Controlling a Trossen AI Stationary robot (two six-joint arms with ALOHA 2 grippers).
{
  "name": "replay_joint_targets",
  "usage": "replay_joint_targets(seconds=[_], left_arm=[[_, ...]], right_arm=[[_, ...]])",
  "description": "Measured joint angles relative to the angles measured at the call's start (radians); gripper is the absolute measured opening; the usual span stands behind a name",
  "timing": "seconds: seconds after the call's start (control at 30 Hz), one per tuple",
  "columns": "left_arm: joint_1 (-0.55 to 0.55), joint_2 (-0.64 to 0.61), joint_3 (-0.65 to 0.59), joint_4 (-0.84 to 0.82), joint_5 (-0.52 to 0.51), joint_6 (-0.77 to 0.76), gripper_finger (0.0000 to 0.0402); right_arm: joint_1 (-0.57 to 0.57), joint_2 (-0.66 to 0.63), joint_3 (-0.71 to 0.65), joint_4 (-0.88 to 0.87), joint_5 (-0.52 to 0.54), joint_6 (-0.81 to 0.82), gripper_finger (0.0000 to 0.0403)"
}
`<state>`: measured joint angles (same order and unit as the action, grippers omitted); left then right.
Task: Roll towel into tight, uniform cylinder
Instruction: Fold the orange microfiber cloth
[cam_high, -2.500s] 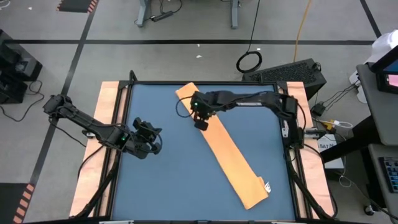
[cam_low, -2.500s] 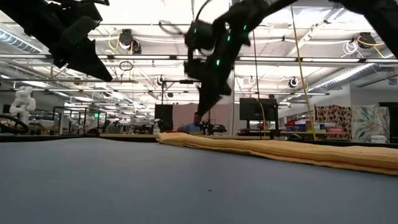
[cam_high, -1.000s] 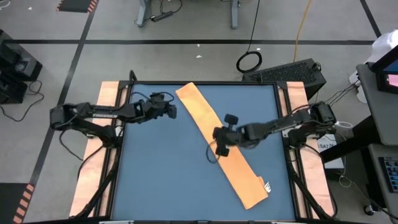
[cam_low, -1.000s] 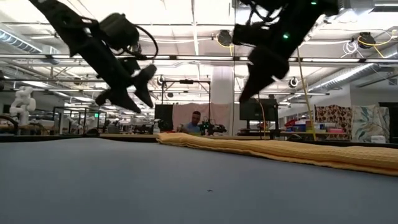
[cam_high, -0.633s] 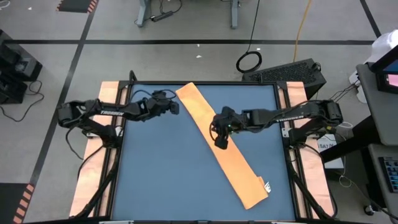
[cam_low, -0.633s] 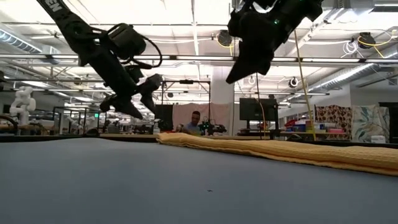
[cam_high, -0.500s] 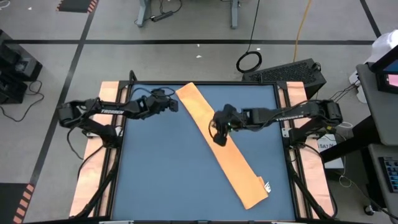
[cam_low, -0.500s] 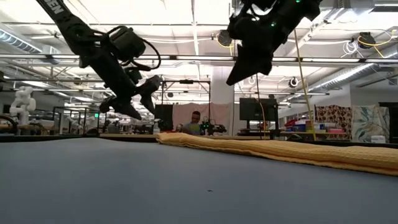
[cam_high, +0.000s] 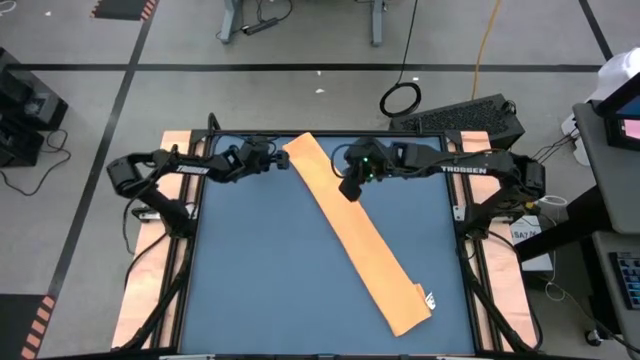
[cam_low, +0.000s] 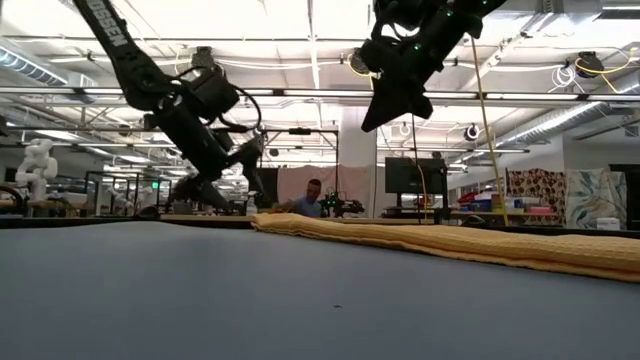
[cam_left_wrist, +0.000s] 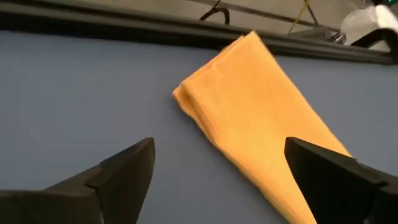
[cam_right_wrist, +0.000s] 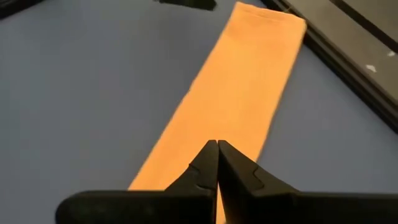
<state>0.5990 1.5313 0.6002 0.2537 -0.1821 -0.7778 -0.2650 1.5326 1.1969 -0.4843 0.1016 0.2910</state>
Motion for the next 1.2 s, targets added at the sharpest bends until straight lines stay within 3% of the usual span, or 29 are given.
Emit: replay_joint_targets(seconds=[0.27, 0.53, 0.73, 0.93, 1.2], left_arm=[[-0.019, 0.153, 0.102, -0.005, 0.057, 0.025, 0.0334], [-0.025, 0.203, 0.164, -0.063, 0.049, -0.007, 0.0304], [-0.012, 0.242, 0.164, -0.054, 0.044, -0.028, 0.0290], [-0.009, 0.273, 0.164, 0.027, 0.041, -0.028, 0.0263], [-0.005, 0.281, 0.175, 0.010, 0.029, -0.020, 0.0208]], right_arm=[[-0.022, 0.000, 0.000, -0.016, 0.003, 0.000, 0.0000], [-0.126, 0.009, 0.001, -0.007, 0.003, -0.005, 0.0000], [-0.209, 0.110, 0.007, 0.035, -0.098, -0.002, 0.0000], [-0.197, 0.222, 0.049, 0.031, -0.156, -0.034, 0.0000], [-0.196, 0.231, 0.082, 0.036, -0.151, -0.071, 0.0000]])
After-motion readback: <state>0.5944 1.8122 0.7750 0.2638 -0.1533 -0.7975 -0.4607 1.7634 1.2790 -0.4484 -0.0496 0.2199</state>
